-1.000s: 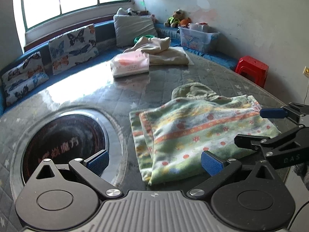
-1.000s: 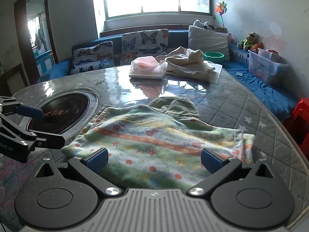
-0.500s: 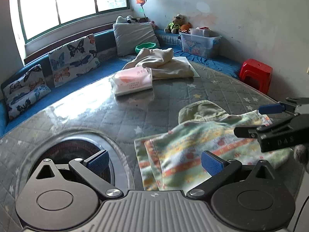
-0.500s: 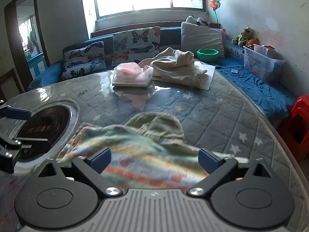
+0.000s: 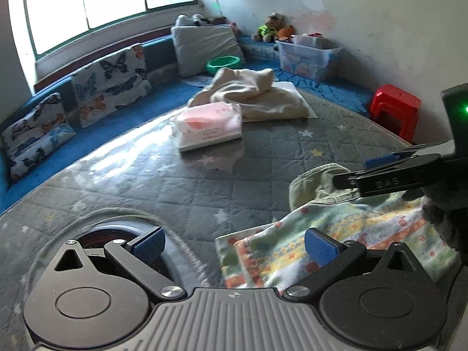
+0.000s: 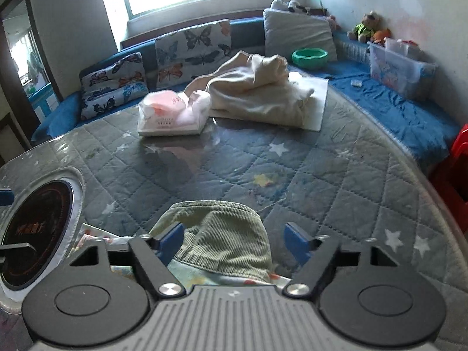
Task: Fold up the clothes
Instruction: 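Reach the right gripper to the olive corduroy hood of the striped blanket, then grasp the corduroy hood with the right gripper and lift it up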
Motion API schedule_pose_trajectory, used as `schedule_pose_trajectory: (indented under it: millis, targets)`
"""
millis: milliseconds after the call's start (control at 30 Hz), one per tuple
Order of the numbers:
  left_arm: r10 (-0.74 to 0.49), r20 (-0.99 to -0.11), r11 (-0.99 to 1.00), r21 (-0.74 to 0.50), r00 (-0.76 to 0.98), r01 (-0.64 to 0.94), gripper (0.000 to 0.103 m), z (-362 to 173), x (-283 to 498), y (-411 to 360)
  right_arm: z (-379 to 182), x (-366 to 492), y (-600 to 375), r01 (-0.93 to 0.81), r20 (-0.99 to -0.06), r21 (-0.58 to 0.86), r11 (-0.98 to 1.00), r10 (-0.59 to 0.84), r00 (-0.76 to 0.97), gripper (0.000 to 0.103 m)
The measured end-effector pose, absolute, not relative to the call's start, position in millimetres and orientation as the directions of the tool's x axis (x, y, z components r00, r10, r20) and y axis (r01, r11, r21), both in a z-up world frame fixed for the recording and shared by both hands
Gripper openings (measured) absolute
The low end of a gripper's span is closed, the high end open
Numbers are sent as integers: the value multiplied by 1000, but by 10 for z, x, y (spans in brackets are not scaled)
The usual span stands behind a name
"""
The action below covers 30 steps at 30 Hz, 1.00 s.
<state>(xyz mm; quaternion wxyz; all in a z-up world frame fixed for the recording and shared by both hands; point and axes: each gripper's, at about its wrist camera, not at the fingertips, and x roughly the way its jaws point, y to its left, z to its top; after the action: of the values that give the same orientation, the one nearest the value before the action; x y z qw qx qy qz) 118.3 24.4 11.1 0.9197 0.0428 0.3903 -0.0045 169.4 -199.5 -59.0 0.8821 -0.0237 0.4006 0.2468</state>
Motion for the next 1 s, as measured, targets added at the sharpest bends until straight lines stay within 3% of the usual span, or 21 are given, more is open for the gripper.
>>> schedule_pose_trajectory:
  millis: [67,167,200,333,433,833,900,933,1000]
  targets:
    - [9,-729,996,65,684,56,103,40,1275,212,-656,1778,-1957,-450,-729,162,878,413,545,66]
    - [-24,-740,995,44,673,85,103,-54,1369,169,-713,1842,-1949,-450,-739,176,875,420,528,50]
    - [-35,-742,995,37,670,93,103,-82,1396,159,-711,1850,-1950,-452,-739,169,876,416,530,39]
    - [-91,-738,992,-10,668,124,102,-137,1460,170,-680,1817,-1935,-466,-724,166,869,429,541,12]
    - [-153,-712,984,-44,686,174,101,-88,1408,162,-526,1682,-1958,-488,-683,157,859,452,574,5]
    - [-403,-573,906,-141,713,398,99,190,1173,107,531,469,-2286,-713,-409,170,680,707,577,3]
    - [-449,-562,880,-142,694,454,66,241,1103,65,680,465,-2358,-723,-399,159,672,714,576,3]
    - [-455,-561,875,-135,691,466,57,266,1077,39,715,418,-2367,-725,-396,148,672,712,580,3]
    - [-465,-558,866,-123,687,486,19,320,1023,-9,777,368,-2378,-720,-387,131,682,704,596,3]
